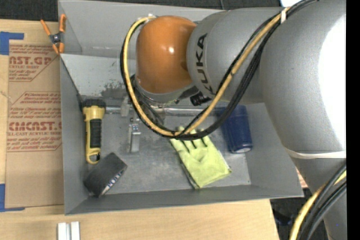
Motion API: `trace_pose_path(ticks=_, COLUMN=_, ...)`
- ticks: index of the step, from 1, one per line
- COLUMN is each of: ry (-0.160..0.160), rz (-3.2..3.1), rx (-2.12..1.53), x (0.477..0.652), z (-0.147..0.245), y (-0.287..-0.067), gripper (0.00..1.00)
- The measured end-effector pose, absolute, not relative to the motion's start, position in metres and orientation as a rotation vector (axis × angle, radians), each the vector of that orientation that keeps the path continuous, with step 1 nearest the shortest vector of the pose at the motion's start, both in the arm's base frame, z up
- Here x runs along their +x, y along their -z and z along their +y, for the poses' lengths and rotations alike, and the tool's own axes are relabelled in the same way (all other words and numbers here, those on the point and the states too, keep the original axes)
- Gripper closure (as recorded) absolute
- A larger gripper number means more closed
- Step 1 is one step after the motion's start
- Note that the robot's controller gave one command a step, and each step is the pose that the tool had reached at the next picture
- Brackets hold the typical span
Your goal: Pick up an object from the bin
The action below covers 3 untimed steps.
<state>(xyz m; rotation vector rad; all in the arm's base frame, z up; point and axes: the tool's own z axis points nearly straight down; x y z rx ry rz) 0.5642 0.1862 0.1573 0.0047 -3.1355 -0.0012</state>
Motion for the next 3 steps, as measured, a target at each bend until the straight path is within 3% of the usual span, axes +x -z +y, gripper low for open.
trace_pose_path(ticks=1, ry=0.003, rz=-3.143, rx=0.002, x=0.566, z=0.186, y=-0.161, gripper=0.0)
trace_pose_path(ticks=2, ry=0.001, rz=-3.12, rx=-0.305, x=0.544, z=0.164, y=-0.184, gripper=0.0)
trace_pose_path(ticks=3, ry=0.002, rz=-3.095, rx=-0.539, x=0.549, z=0.148, y=-0.222, gripper=0.0)
